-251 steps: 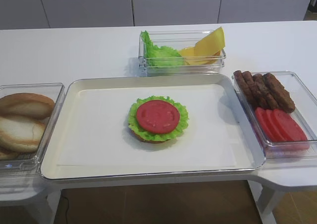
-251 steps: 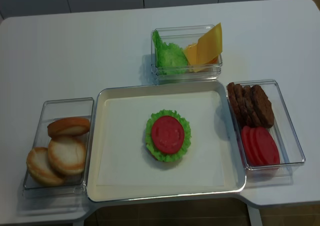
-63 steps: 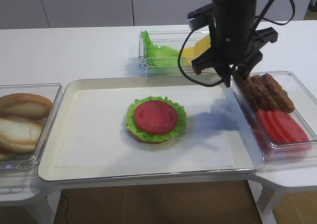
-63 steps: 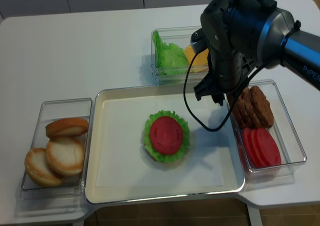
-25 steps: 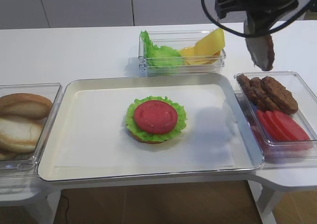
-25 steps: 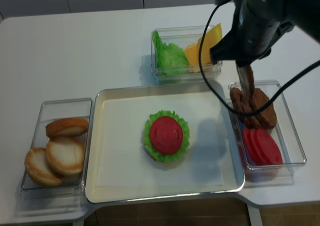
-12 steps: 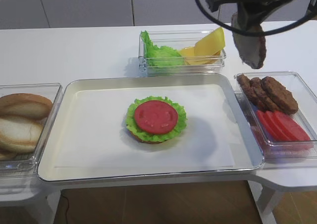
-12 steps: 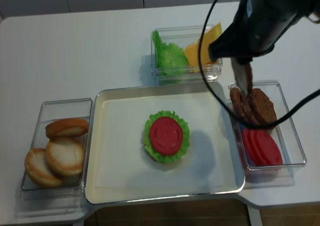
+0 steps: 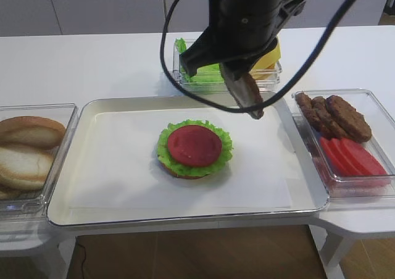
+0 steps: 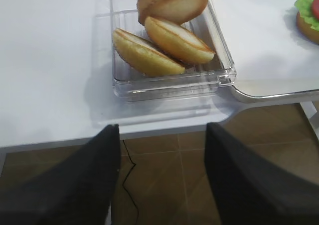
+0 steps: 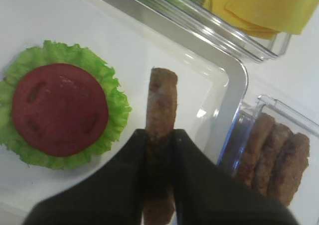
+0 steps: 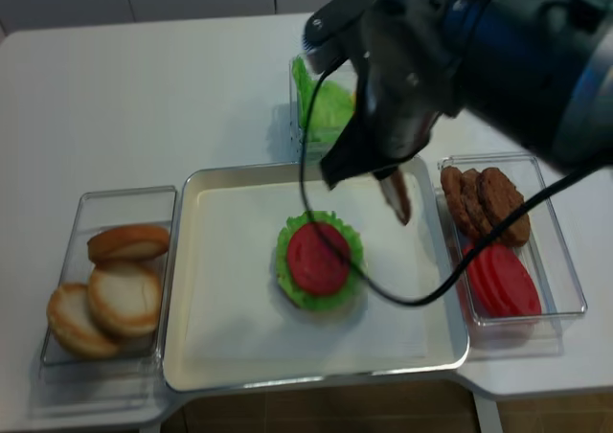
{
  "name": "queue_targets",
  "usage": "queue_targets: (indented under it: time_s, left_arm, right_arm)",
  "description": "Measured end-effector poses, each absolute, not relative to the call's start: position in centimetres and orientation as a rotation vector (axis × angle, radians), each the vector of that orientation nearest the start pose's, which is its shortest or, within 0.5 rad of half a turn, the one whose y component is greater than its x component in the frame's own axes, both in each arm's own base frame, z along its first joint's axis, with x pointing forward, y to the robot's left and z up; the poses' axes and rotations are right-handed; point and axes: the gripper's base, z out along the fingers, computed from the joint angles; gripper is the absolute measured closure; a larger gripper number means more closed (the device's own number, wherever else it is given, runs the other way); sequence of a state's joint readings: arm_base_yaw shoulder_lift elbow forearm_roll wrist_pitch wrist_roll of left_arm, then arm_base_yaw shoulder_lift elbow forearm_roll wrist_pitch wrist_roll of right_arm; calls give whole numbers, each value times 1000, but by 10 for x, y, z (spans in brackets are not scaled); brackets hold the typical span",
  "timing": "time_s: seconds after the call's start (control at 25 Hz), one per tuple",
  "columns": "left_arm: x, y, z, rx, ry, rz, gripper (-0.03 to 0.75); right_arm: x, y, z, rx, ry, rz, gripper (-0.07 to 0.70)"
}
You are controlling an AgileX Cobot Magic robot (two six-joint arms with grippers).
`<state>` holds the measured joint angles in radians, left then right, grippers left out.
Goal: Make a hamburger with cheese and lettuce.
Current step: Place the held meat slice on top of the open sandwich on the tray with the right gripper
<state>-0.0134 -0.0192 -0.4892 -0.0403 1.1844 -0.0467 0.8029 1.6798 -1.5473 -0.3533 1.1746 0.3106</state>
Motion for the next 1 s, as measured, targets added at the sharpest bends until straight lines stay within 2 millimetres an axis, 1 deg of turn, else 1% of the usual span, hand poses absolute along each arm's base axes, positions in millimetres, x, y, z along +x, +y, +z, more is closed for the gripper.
queue_targets:
  time_s: [0.2,0.32,0.6,0.88,1.0]
  left_arm:
    - [-12,-3,265,-31,2160,-84,310]
    - [-12,-3,265,-31,2160,-84,310]
    - [-12,-3,265,-31,2160,-84,310]
    - [-12,-3,265,-31,2160,-84,310]
    - [-12,-3,265,-31,2160,-84,310]
  right_arm:
    - [265,258,305,-849,2541,-200,523]
    - [265,266,296,-878,2535,-212,523]
    - [264,274,294,-894,2504,-175,523]
    - [263,276,294,-891,2510,-151,523]
    - [264,278,290,-895,2518,-153,523]
